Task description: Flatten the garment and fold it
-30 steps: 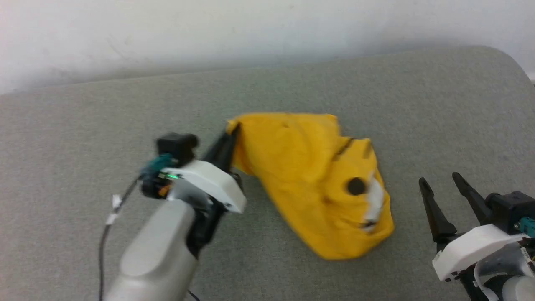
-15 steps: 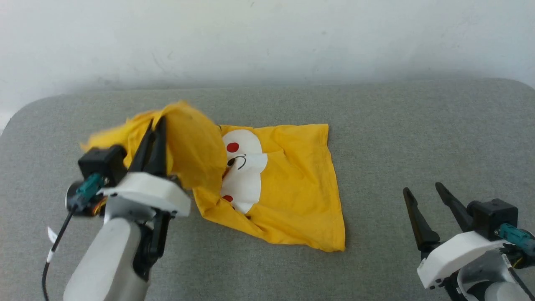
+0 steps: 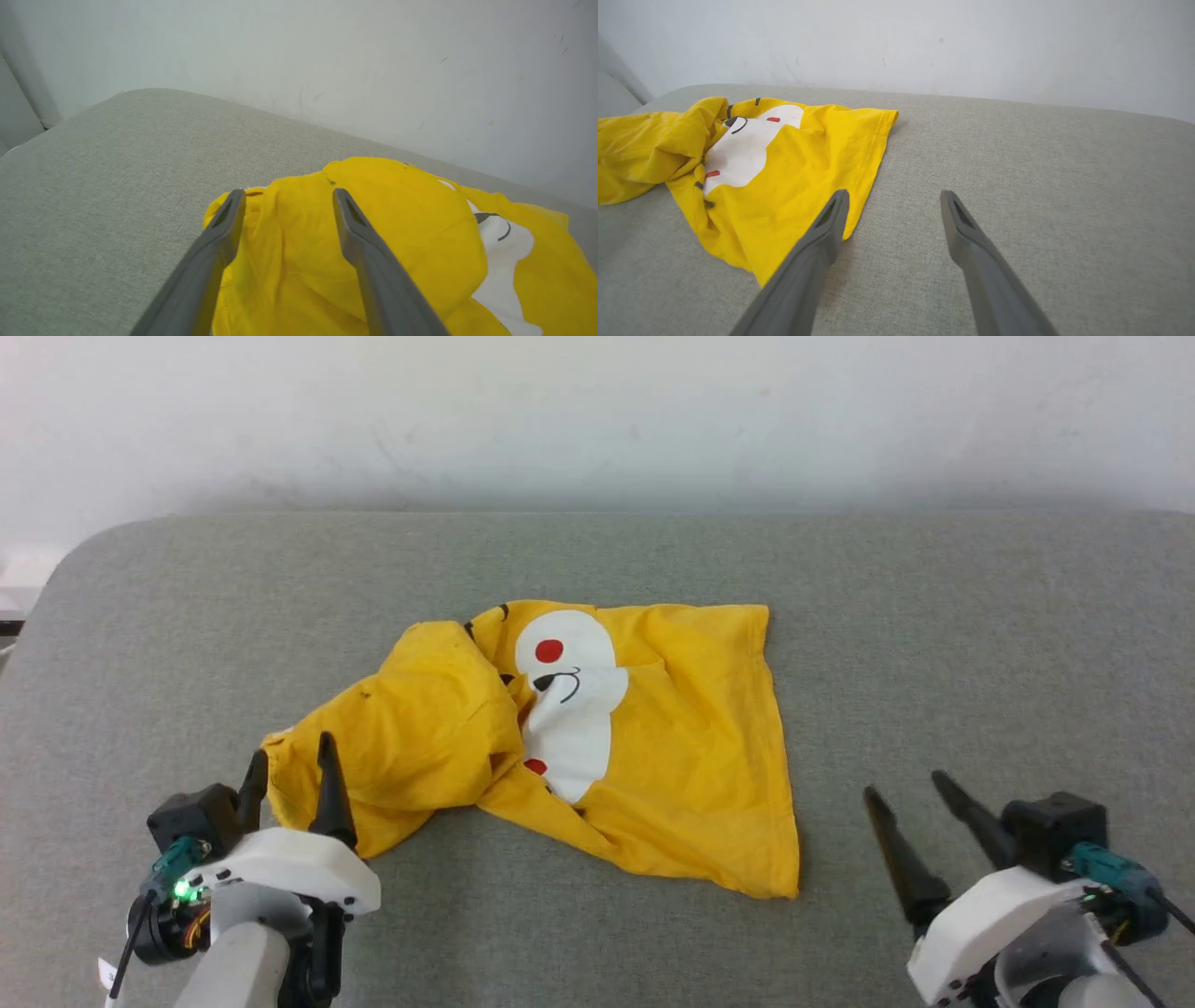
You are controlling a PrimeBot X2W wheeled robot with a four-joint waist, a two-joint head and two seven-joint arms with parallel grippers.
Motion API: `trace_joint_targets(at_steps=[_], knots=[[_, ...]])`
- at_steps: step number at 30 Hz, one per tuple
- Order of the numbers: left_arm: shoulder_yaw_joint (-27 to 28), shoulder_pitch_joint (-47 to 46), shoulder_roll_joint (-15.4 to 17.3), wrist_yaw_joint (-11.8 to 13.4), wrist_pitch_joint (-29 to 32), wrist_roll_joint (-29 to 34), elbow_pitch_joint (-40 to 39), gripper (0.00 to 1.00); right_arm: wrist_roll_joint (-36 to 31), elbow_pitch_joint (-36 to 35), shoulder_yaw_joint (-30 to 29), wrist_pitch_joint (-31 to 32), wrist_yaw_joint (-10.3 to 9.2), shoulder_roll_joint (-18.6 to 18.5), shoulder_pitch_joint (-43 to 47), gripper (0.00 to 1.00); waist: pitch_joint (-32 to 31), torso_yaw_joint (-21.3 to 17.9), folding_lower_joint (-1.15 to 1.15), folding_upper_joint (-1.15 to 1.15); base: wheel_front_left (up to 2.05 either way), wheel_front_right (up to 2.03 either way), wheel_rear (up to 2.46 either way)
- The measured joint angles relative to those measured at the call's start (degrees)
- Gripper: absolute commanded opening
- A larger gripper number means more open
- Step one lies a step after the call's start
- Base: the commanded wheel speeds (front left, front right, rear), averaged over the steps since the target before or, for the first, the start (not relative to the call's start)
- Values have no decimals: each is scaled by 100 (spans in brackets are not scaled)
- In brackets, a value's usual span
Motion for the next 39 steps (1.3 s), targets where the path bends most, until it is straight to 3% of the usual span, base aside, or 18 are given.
trace_joint_targets(at_steps=[3,8,13,24,25,26,32,39], knots=[[48,2,-42,-147,-129,180,-297,100,322,-71,374,315,0,-166,41,100,-60,113,0,0,0,0,0],[198,166,-114,-333,-162,1013,-1301,100,912,-227,1179,1234,0,-627,166,100,-171,319,0,0,0,0,0],[269,645,-504,-583,-163,1436,-1727,100,1081,-8,1650,1793,1,-973,31,100,-198,558,0,0,0,0,0],[474,751,-951,-1104,-163,1740,-1351,100,871,1447,1726,1682,0,-811,-766,100,-15,1043,0,0,0,0,0],[509,745,-968,-1124,-163,1772,-1335,100,871,1510,1766,1681,0,-802,-822,29,15,1069,0,0,0,0,0],[547,743,-989,-1155,-163,1796,-1325,100,871,1555,1771,1679,0,-802,-869,0,43,1091,0,0,0,0,0],[795,743,-1089,-1262,-163,1915,-1232,100,894,1549,1414,1770,46,-1083,-961,0,101,1058,0,0,0,0,0],[888,738,-1205,-1436,-163,2073,-1182,100,686,1421,252,2157,44,-2375,-927,0,-15,767,0,0,0,0,0]])
